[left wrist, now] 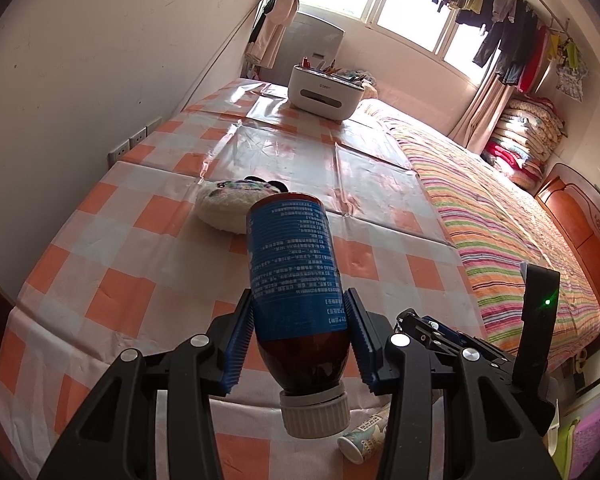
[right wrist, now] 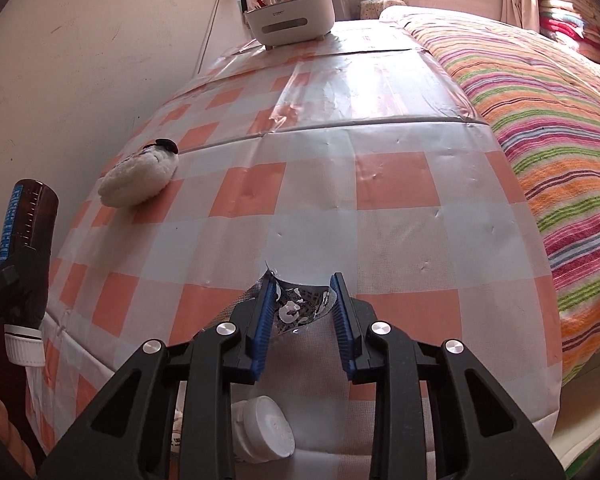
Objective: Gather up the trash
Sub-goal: 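Grasp the clear blister pack with the right tool while the left tool holds the bottle, then carry the bottle with the left tool while the right tool carries the blister pack to the bin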
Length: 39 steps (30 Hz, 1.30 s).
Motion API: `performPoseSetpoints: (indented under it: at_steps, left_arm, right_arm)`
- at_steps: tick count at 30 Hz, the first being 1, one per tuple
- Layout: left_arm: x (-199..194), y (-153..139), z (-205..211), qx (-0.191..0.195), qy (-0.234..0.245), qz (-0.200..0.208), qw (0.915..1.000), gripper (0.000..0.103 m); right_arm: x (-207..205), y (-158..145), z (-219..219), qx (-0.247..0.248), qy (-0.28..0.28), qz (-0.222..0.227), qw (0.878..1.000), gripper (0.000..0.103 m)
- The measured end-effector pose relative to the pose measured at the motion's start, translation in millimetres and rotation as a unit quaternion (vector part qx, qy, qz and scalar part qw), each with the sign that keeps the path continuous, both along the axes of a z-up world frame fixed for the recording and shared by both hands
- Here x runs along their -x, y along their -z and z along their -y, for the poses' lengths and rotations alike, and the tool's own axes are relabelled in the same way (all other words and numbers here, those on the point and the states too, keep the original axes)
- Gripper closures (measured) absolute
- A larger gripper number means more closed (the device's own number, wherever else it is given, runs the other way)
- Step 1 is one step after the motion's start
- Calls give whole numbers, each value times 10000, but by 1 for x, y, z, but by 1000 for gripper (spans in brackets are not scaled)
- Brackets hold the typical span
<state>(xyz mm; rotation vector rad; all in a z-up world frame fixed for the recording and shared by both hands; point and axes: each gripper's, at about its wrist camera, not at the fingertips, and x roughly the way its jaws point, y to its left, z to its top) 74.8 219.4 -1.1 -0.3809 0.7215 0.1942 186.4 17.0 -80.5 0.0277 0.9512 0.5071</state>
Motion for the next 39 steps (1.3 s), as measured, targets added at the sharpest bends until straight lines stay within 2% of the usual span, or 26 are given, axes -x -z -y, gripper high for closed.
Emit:
performPoseSetpoints:
  at_steps: [6, 13, 22, 39]
  left_arm:
    - [3, -3, 4, 5, 22, 131, 9999, 59]
    - [6, -11, 21, -77, 216, 344, 9991, 59]
    - [10, -16, 49, -185, 575, 496, 9969, 59]
    - [14, -14, 99, -417, 1114, 527, 9915, 59]
  right_arm:
    - [13, -32, 11, -184, 168, 743, 9969, 87]
    - [28, -57, 30, -174, 330, 1335, 9903, 87]
    - [49, -68, 53, -6, 444, 1649, 9853, 87]
    - [69, -82, 101, 200, 787, 1946, 9775, 87]
